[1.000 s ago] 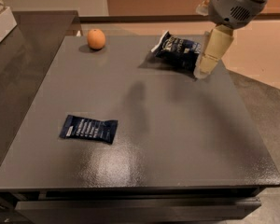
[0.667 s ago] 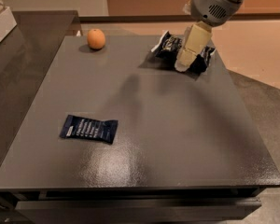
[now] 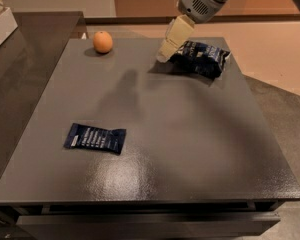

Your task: Move orange near rxbar blueberry

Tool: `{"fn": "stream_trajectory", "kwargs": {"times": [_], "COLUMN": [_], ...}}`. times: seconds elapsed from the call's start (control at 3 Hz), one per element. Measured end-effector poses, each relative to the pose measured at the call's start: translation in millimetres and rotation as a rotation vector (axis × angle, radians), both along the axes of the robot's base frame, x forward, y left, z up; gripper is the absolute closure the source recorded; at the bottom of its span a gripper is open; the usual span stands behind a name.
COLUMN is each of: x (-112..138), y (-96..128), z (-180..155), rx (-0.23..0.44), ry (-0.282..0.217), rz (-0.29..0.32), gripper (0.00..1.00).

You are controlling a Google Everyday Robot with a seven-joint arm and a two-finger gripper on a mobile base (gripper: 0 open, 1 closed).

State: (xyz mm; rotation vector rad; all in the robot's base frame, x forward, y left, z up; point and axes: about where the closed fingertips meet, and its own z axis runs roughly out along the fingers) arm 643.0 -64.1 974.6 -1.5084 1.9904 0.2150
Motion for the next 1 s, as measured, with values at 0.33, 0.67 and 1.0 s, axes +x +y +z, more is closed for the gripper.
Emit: {"fn": "stream_trajectory", "kwargs": {"times": [0.33, 0.67, 1.0], "x": [18, 35, 53], "y": [30, 62, 88], "z": [-4, -14, -25], "rx": [0.085, 0.154, 0.195], "ry": [-0.018, -0.038, -0.05], "rz": [0.008, 0.014, 0.006], "gripper": [0.0, 0.0, 0.0]}}
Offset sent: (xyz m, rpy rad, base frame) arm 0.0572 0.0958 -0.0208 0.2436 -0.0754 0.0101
